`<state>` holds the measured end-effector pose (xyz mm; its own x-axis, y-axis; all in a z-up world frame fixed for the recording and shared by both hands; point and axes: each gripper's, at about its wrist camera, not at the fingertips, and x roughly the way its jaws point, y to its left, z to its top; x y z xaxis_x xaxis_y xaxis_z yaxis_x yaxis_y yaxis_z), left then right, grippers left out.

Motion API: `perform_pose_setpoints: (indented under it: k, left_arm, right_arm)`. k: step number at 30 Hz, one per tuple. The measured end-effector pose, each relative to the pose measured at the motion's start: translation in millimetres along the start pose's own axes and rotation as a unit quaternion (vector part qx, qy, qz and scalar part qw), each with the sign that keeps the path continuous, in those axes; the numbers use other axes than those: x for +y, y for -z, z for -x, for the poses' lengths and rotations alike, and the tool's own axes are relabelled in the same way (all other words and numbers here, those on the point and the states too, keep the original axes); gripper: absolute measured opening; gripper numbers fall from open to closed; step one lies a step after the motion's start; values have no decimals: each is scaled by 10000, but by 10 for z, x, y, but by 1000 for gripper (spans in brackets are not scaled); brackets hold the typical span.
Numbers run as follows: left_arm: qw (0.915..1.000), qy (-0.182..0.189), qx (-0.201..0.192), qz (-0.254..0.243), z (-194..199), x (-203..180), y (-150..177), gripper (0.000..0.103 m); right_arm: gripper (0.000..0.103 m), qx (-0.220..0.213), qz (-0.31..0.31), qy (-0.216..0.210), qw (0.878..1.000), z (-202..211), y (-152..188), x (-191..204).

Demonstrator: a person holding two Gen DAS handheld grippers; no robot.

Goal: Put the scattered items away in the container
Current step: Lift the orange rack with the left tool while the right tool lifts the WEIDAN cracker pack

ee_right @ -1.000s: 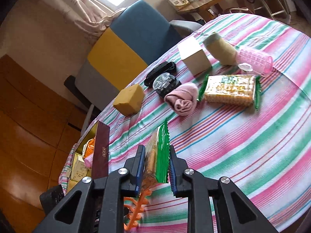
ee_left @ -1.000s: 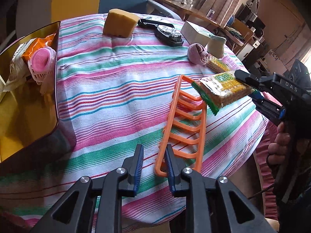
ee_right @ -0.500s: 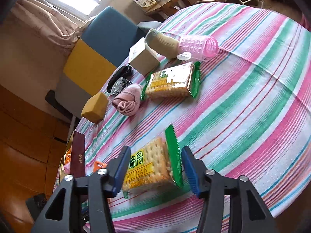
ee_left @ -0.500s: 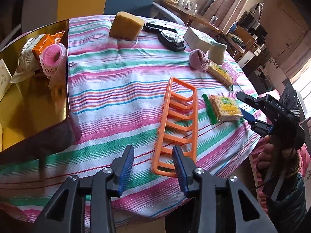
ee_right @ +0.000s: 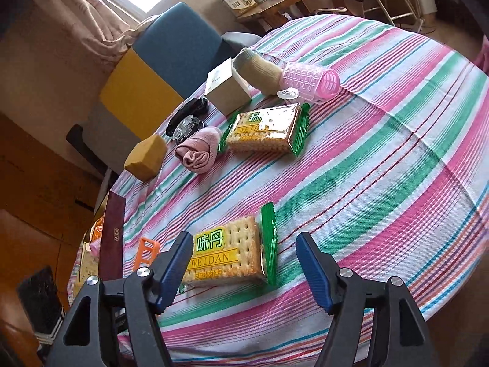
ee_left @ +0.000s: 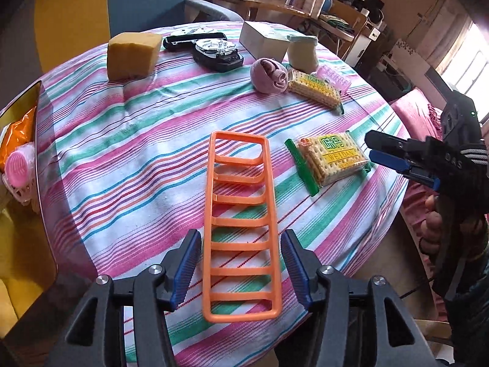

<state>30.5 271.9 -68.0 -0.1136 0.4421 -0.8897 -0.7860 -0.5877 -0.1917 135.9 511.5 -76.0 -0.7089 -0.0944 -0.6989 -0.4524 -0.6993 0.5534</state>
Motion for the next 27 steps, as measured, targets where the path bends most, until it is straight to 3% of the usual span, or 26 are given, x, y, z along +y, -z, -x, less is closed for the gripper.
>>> perform_pose_setpoints:
  k: [4,7,9,13,15,19,24,27]
  left_arm:
    - [9999,31,137,7,-96,70,-76,55]
    - [9999,102,120,-7,-96,133,-88,51]
    - [9999,71,109,-7,-80,172,-83,51]
    - [9999,101,116,72,-33,243,-35,51]
    - [9998,101,124,94,-12,254,-4,51]
    - [9998,117,119,108,35,273,67,51]
    - [9997,171,31,183,59,300,114,51]
    - [9996,181,3,224,64,306,124,51]
  right_arm:
    - [72,228,740,37,9970,31,62,133]
    - [72,473,1764,186,9830,40,121,334]
    - [72,705,2581,341,9629,9,149,476]
    - [72,1371,4003,559,9043,-122,181,676]
    - [72,1553,4489,719,8771,-204,160,741]
    - [72,1923,5102,753,8349,-387,112,879]
    - [80,2402,5405,758,8028,-667,100,953]
    - [80,2482,5369,838,8019,-768,66,932]
